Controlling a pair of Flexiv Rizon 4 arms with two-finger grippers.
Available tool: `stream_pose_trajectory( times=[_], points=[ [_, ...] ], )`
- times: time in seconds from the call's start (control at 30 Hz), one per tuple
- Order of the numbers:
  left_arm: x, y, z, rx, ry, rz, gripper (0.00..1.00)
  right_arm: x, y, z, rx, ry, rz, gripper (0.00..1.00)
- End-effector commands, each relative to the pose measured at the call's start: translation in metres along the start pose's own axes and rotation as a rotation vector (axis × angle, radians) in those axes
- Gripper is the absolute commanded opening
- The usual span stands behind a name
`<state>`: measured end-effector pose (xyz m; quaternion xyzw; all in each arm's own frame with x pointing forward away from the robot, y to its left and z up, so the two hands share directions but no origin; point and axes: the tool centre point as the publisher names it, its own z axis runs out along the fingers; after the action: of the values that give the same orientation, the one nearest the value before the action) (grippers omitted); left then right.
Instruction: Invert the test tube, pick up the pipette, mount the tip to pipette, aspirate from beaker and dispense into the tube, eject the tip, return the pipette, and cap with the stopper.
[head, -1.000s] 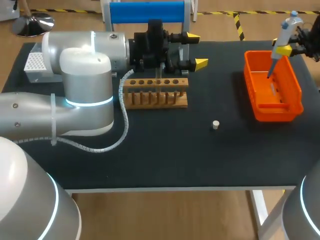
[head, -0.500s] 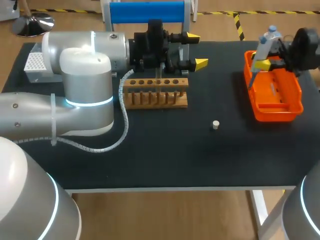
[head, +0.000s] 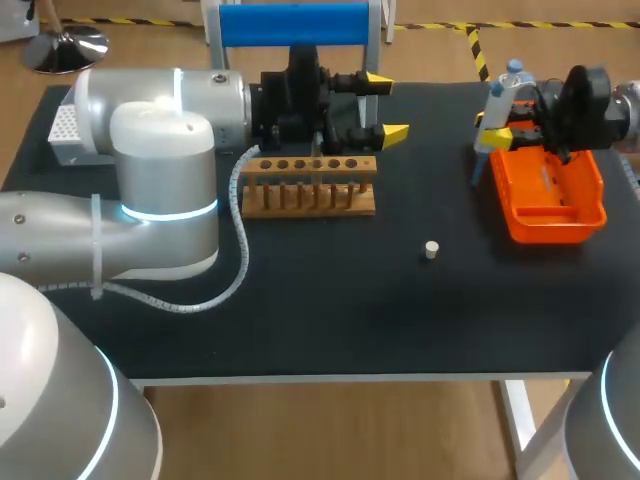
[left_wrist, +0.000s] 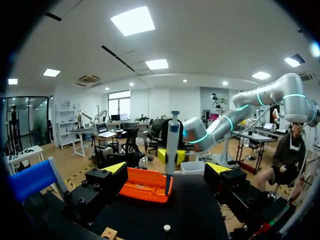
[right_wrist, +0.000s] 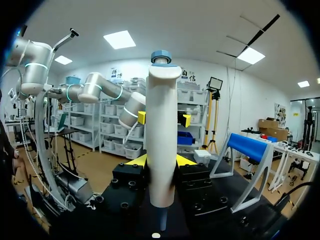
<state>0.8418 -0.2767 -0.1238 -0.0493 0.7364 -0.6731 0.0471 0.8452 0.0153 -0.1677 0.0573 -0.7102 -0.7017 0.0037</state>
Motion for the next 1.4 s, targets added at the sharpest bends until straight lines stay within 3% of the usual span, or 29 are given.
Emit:
stream_pose_trajectory(
  times=[0.03,0.27,0.97,1.4],
  points=[
    [0.01,0.001,-0.023,0.001,-0.004,0.0,1.0,0.004,-0.001,0.012,0.002,-0.003,-0.001,0.0],
    [0.016,0.003,-0.035,0.015,-0.006,0.009,1.0,0.009,-0.004,0.033,0.006,0.011,0.005,0.0],
    [0.016,0.003,-0.035,0.015,-0.006,0.009,1.0,0.016,0.0,0.104,-0.045,0.037,0.032,0.0],
    [0.016,0.003,-0.035,0.015,-0.006,0.009,1.0,0.012,0.001,0.133,-0.044,0.053,0.033,0.0]
  ],
)
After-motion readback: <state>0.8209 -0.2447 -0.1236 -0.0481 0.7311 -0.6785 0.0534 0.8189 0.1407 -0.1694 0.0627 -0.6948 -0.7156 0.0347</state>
